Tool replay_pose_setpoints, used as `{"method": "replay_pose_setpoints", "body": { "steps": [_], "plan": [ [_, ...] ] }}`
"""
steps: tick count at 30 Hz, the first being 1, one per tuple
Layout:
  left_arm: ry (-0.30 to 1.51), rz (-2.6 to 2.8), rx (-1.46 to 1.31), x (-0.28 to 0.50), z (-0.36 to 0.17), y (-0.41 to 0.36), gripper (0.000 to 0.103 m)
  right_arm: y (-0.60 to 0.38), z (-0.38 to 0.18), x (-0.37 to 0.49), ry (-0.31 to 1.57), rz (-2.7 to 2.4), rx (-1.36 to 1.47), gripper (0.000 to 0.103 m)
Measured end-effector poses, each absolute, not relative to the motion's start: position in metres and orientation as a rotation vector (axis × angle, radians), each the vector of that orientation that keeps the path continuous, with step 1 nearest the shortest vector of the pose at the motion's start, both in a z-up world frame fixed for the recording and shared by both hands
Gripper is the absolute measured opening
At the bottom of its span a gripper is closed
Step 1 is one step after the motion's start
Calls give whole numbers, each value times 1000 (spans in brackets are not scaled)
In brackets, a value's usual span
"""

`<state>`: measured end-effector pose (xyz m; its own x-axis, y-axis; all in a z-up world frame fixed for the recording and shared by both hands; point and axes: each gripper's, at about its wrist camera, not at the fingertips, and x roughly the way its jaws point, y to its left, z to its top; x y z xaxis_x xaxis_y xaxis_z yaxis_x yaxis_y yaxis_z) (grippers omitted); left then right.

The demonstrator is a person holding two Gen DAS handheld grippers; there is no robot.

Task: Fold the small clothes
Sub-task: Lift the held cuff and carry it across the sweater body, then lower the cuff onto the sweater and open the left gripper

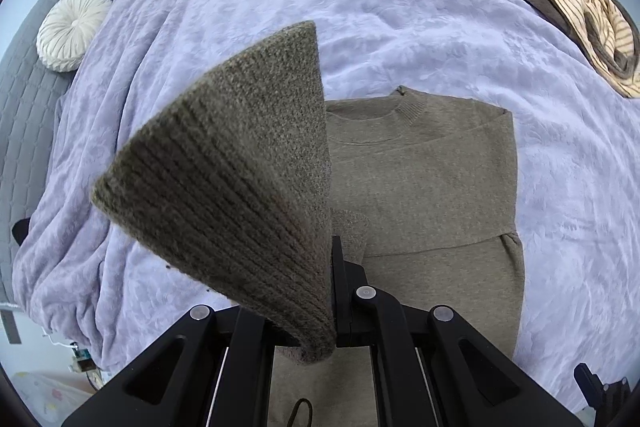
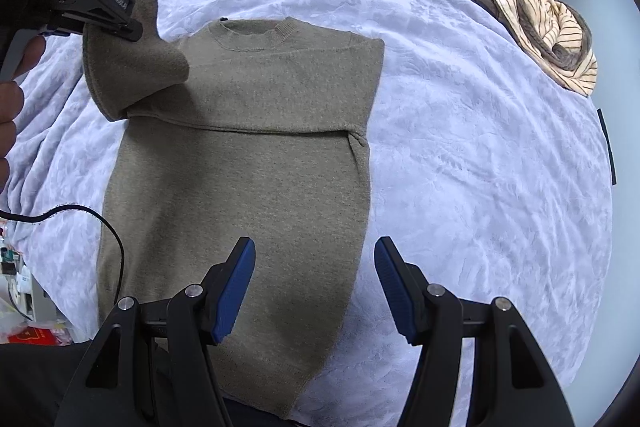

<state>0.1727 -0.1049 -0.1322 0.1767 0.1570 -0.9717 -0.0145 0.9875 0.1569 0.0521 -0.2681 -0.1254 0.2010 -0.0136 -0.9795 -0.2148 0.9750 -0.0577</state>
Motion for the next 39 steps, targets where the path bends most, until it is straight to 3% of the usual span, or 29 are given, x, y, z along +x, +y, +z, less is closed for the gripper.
{"method": "replay_pose_setpoints", "body": {
  "steps": [21, 31, 39],
  "plan": [
    [1350, 49, 144, 181, -161, -144, 7, -293, -144, 56, 1430, 86, -198, 66],
    [1225, -19, 110, 190, -129, -172, 7, -298, -156, 60, 1483, 59, -211, 66],
    [1355, -16, 94, 191, -187, -177, 7, -302, -166, 65, 1514, 38, -223, 66]
  ]
}}
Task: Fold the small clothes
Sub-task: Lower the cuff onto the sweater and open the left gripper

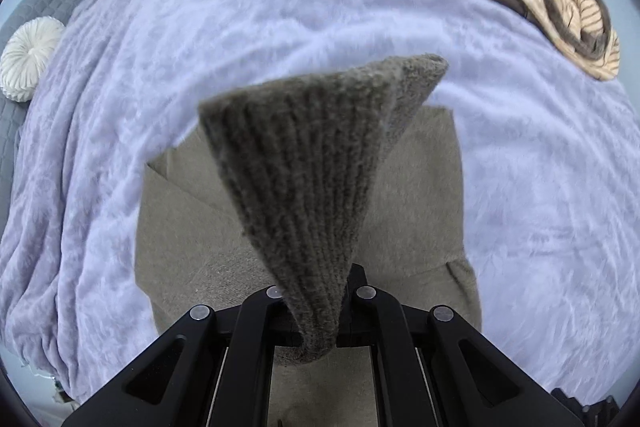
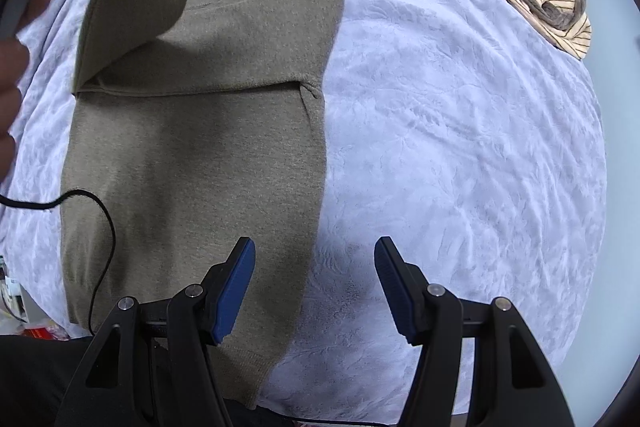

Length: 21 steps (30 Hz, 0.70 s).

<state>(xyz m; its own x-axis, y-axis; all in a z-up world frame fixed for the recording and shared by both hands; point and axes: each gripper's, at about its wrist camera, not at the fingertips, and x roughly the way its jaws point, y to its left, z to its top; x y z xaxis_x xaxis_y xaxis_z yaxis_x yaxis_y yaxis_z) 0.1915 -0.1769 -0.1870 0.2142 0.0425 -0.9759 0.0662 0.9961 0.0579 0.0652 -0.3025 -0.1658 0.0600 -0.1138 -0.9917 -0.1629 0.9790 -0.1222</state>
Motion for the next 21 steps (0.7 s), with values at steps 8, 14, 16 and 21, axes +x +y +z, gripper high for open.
{"method": "replay_pose_setpoints", "body": {
  "steps": [8, 14, 16, 21],
  "plan": [
    [1432, -8, 71, 201, -224, -180, 7, -304, -179, 66, 1555, 30, -240, 66],
    [1303, 23, 14, 213, -196, -179, 7, -305, -185, 69, 1569, 25, -243, 66],
    [1301, 5, 67, 211, -204, -191, 7, -307, -188, 70, 1581, 22, -235, 66],
    [1402, -42, 151, 194, -253, -216, 7, -314, -195, 71, 1602, 2, -229, 66]
  ]
}}
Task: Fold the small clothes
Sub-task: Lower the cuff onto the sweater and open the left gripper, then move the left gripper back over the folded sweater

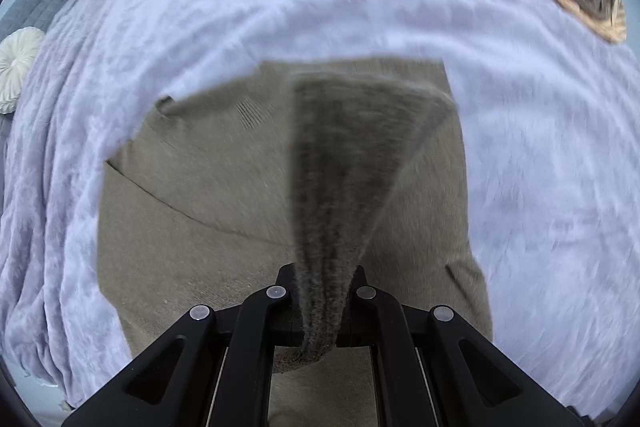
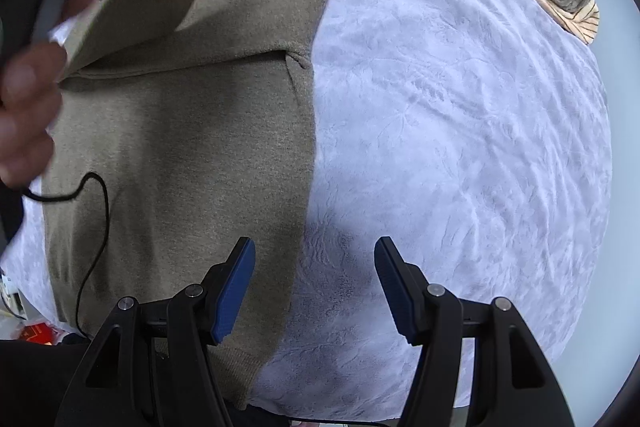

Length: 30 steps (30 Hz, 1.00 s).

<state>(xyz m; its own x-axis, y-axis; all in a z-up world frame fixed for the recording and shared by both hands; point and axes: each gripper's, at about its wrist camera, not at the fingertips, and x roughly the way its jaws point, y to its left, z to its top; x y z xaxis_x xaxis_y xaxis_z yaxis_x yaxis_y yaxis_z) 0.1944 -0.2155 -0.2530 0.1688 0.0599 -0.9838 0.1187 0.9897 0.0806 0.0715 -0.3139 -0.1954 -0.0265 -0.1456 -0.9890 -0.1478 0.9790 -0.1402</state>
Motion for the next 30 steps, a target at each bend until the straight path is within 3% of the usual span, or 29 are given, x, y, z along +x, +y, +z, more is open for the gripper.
{"method": "replay_pose_setpoints", "body": {
  "steps": [14, 16, 17, 18, 22, 30],
  "plan": [
    [1565, -188, 129, 176, -311, -229, 8, -329, -215, 74, 1663, -47, -205, 66],
    [1597, -236, 68, 177, -314, -222, 41, -328, -216, 76, 1662, -41, -204, 66],
    [1617, -256, 28, 177, -315, -217, 79, -327, -217, 77, 1659, -36, -197, 66],
    [1601, -241, 28, 176, -313, -213, 92, -328, -217, 78, 1656, -31, -185, 66],
    [1590, -275, 29, 167, -309, -206, 92, -335, -217, 85, 1642, -7, -100, 66],
    [1556, -399, -53, 135, -284, -156, 92, -363, -220, 110, 1568, 193, 330, 66]
  ]
}}
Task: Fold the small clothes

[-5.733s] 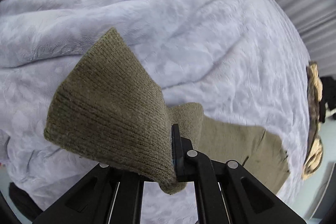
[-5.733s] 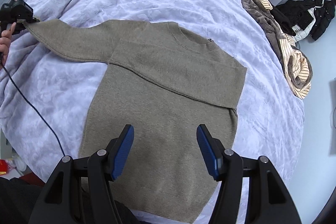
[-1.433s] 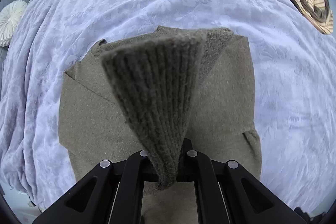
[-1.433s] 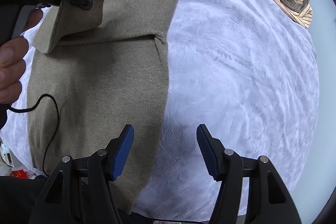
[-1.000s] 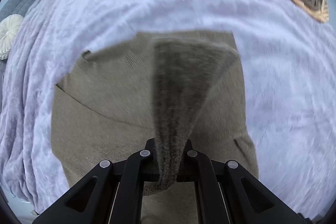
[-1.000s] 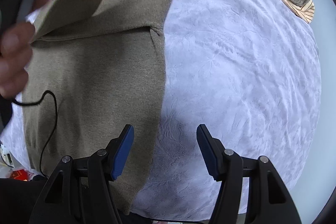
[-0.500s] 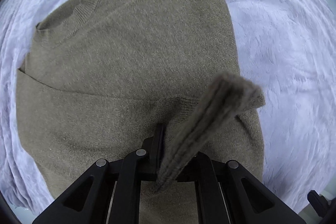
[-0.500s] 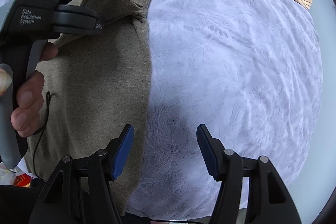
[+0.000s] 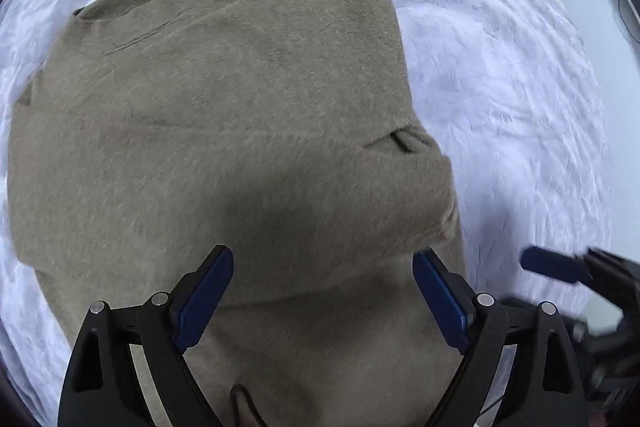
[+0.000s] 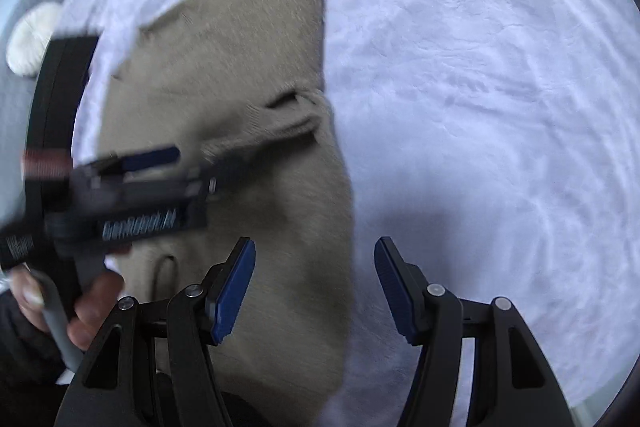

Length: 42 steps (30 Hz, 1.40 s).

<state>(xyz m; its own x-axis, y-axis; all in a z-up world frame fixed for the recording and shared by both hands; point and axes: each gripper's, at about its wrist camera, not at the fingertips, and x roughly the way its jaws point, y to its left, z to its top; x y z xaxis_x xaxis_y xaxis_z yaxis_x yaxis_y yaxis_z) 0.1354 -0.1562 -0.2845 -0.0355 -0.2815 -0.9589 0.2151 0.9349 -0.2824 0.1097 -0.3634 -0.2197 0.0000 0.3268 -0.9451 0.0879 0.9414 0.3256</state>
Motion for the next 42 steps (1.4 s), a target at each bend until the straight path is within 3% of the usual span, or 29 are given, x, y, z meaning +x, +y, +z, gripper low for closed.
{"method": "replay_pose_setpoints", "body": {
  "steps": [9, 25, 27, 28, 29, 30, 35, 42],
  "plan": [
    [1594, -241, -101, 111, -291, -85, 92, -357, -286, 136, 1577, 288, 720, 66],
    [1511, -144, -158, 66, -266, -32, 92, -363, -302, 142, 1544, 216, 560, 66],
    [1507, -140, -135, 60, -262, -39, 92, -358, -311, 149, 1542, 249, 557, 54],
    [1503, -137, -121, 57, -259, -38, 92, -357, -314, 152, 1551, 244, 514, 41],
    [1495, -135, -112, 54, -256, -35, 92, -352, -316, 157, 1558, 242, 470, 17],
    [1487, -132, -106, 51, -252, -33, 92, -350, -314, 160, 1558, 254, 463, 10],
    [1464, -86, -119, 40, -241, -24, 92, -346, -277, 164, 1441, 280, 332, 7],
    [1454, -34, -98, 29, -231, -11, 92, -327, -293, 169, 1514, 257, 186, 13]
  ]
}}
